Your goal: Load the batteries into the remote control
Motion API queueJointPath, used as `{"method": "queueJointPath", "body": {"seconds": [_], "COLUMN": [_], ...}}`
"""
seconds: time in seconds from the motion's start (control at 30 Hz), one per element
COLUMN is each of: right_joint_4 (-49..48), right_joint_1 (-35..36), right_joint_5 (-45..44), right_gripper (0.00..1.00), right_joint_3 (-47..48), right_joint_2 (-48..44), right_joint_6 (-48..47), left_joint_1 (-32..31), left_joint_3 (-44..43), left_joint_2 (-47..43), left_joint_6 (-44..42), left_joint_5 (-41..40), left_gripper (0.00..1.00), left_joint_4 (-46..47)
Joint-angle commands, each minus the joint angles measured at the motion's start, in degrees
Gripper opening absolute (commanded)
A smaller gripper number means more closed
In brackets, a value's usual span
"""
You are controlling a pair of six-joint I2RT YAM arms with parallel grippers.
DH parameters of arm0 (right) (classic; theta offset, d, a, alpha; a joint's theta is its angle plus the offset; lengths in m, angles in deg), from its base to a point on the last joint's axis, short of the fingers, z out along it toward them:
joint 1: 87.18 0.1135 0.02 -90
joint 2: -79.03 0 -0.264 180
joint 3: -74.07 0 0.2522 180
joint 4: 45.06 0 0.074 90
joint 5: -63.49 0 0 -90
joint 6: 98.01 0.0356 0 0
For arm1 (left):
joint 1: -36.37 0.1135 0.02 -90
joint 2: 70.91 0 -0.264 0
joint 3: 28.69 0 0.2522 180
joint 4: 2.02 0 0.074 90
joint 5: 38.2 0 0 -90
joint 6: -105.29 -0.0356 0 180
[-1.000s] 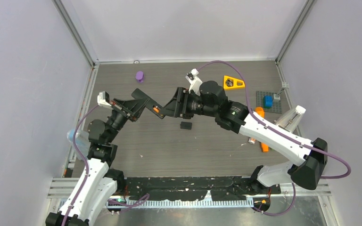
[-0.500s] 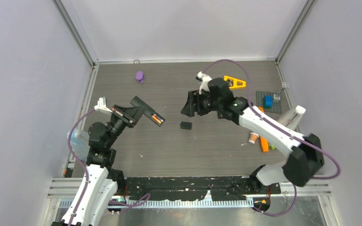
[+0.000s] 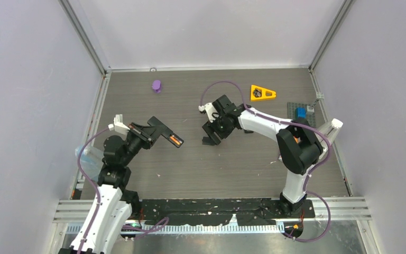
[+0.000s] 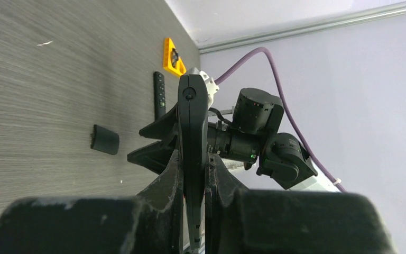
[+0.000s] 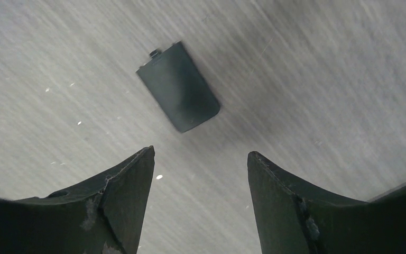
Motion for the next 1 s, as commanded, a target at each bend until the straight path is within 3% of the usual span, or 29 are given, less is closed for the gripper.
{"method": "queueJointPath", "body": {"seconds": [0.0,0.47,0.97], "right_joint_4": [-0.48,1.09,9.30], "right_joint_1": [0.27,3.42,4.07], "right_joint_5": [-1.78,-4.00,-7.00], "right_gripper": [0.71,0.72,0.37], "right_joint_3": [5.06,10.55,15.17], "right_joint_2": [3.73,11.58,16.66], "right_joint_6": [-9.31,-12.51,-8.99], "left_joint_1": [0.90,3.56,6.13], "left_joint_3": [-1.87,-3.08,-3.51], "left_joint_2": [2.04,6.53,9.48], "left_joint_6": [-1.36,-1.45,-1.74], "left_joint_5": [0.58,3.71,6.99], "left_gripper": [0.00,0.00,0.00], "left_joint_4": [1.36,4.14,6.59]}}
